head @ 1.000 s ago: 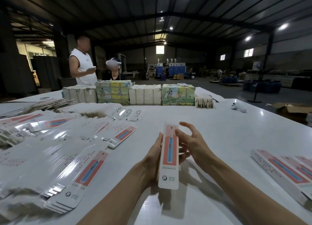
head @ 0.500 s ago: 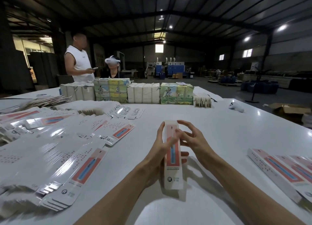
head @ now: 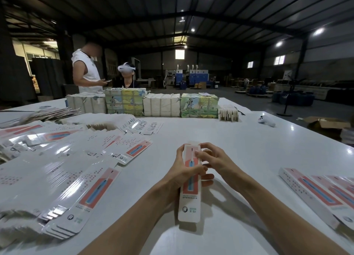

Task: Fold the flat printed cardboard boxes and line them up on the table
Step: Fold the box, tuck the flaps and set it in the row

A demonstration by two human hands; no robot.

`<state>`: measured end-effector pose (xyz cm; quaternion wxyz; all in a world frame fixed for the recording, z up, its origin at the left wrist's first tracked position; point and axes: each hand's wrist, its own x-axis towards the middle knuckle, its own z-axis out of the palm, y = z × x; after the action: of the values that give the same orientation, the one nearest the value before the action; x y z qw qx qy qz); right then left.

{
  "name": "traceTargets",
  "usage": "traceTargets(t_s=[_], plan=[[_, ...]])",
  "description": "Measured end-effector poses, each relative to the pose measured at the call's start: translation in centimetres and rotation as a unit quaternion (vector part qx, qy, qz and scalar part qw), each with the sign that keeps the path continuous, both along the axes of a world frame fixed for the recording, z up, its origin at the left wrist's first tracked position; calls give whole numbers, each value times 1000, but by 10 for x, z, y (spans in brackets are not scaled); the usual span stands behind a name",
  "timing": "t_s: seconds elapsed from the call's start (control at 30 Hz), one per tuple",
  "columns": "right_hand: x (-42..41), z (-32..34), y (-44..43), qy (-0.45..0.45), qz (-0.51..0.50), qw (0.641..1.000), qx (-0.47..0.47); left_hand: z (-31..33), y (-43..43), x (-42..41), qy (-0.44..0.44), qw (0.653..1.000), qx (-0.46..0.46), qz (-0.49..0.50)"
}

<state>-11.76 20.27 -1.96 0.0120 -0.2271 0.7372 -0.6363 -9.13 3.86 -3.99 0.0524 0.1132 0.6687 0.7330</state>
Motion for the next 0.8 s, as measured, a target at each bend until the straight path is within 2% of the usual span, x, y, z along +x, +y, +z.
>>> traceTargets(t_s=[0.23,0.33,0.63,0.8], plan=[[-10,-5,0,-43,-88,990,-98,4,-6,5,-1,998,-47,-33],[-14,-8,6,-28,-90,992,-87,5,-1,8,22,995,-93,-42],[-9,-2,9,50,-94,991,-78,5,1,8,23,992,-123,-33],[-5,7,9,-25,-46,990,-127,5,2,8,12,992,-120,-31]])
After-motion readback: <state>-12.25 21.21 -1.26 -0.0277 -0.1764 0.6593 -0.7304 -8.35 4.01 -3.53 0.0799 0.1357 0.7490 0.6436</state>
